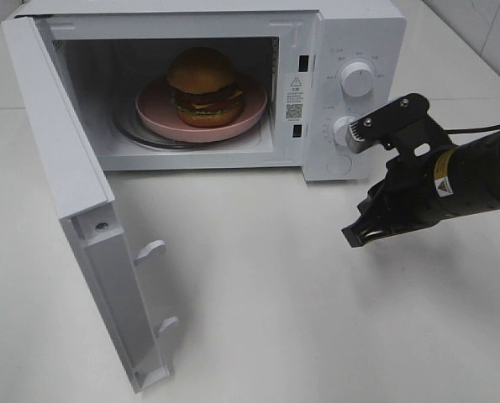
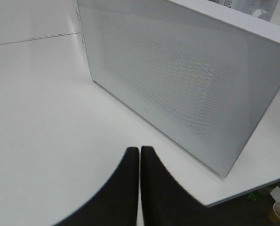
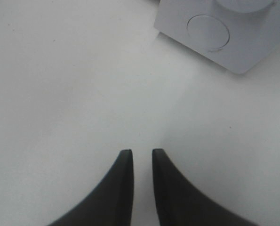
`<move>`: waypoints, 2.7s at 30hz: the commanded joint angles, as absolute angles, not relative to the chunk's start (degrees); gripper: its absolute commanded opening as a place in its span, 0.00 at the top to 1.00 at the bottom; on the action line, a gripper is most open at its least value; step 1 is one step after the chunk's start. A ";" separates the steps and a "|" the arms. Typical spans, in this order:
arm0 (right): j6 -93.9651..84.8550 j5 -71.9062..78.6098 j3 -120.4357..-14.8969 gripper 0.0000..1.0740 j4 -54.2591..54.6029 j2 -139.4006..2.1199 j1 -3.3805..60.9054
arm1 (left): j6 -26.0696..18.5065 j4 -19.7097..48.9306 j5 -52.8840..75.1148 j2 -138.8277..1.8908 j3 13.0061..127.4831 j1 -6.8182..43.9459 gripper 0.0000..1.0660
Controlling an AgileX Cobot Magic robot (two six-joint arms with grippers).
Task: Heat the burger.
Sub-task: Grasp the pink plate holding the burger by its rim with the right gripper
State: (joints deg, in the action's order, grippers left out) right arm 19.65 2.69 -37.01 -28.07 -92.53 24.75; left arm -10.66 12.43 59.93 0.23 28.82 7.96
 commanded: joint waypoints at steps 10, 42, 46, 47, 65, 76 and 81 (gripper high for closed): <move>15.07 -16.44 -42.11 0.86 -9.17 -88.24 24.64 | -10.77 12.95 59.47 1.32 28.65 7.96 1.00; -46.01 -35.18 -69.44 0.39 31.51 -98.32 39.36 | -10.77 13.01 59.47 1.32 28.65 7.96 1.00; -46.52 -35.07 -73.05 0.39 25.90 -101.30 42.40 | -10.77 13.01 59.47 1.32 28.65 7.96 1.00; -46.52 -35.01 -73.80 0.39 24.58 -101.99 43.37 | -10.77 13.01 59.47 1.32 28.65 7.96 1.00; -42.80 -31.80 -84.68 0.39 2.98 -112.82 48.64 | -10.77 13.01 59.47 1.32 28.65 7.96 1.00; -35.92 -32.89 -92.48 0.39 -9.63 -119.69 48.59 | -10.77 13.01 59.47 1.32 28.65 7.96 1.00; -32.43 -33.40 -95.63 0.39 -15.18 -122.33 48.47 | -10.77 13.01 59.47 1.32 28.65 7.96 1.00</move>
